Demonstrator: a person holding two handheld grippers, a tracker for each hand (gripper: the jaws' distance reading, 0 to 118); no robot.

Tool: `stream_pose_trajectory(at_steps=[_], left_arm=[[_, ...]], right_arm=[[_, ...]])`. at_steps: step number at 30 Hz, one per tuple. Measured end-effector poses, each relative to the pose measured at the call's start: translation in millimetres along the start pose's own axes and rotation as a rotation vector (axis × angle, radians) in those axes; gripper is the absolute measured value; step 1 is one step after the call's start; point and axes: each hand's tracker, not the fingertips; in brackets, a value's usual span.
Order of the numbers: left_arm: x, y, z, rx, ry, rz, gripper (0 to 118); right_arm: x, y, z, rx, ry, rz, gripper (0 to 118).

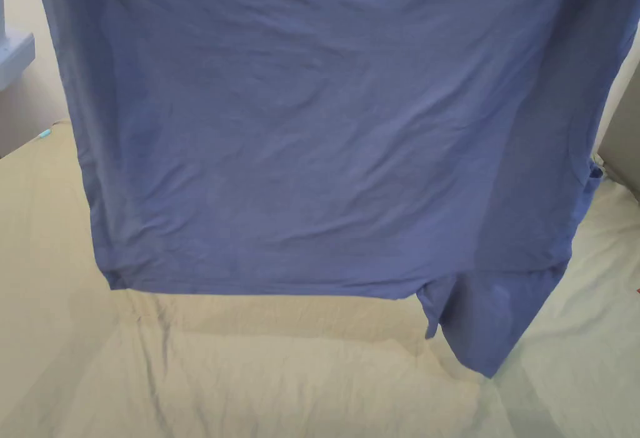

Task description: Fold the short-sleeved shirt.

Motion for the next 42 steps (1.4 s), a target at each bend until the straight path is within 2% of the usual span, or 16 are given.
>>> stream_pose_trajectory(at_steps=[3, 10, 13, 21, 24, 29, 32, 34, 42], left_arm=[[-0.9, -5.2, -21.8, -0.023, -0.005, 0.085, 0], [20.2, -31.0, -67.0, -0.072, -0.01, 0.052, 0], [28.9, -58.4, -80.8, -0.096, -0.012, 0.062, 0], [57.8, -165.0, -92.9, -0.251, -0.078, -0.011, 0], [66.8, -213.3, -72.4, -0.317, -0.109, -0.046, 0], [82.6, -303.3, 6.5, -0.439, -0.164, -0.037, 0], [90.4, -350.7, 55.6, -0.534, -0.199, -0.088, 0], [90.8, -376.3, 88.2, -0.57, -0.203, -0.101, 0], [76.8, -449.8, 204.8, -0.788, -0.33, -0.231, 0]], right_arm=[[-1.9, -2.9, -25.2, -0.024, 0.004, -0.01, 6], [-26.1, -32.7, -72.6, -0.085, 0.013, 0.01, 6], [-39.3, -63.0, -83.3, -0.121, 0.039, 0.01, 6], [-81.4, -173.0, -82.8, -0.31, 0.158, -0.009, 6], [-94.3, -216.2, -63.2, -0.37, 0.198, -0.002, 6], [-114.7, -293.1, -1.1, -0.482, 0.254, -0.043, 6], [-126.9, -324.8, 57.3, -0.536, 0.305, -0.011, 6], [-129.4, -344.3, 93.1, -0.585, 0.338, 0.017, 6], [-122.1, -412.2, 237.6, -0.866, 0.472, 0.019, 6]])
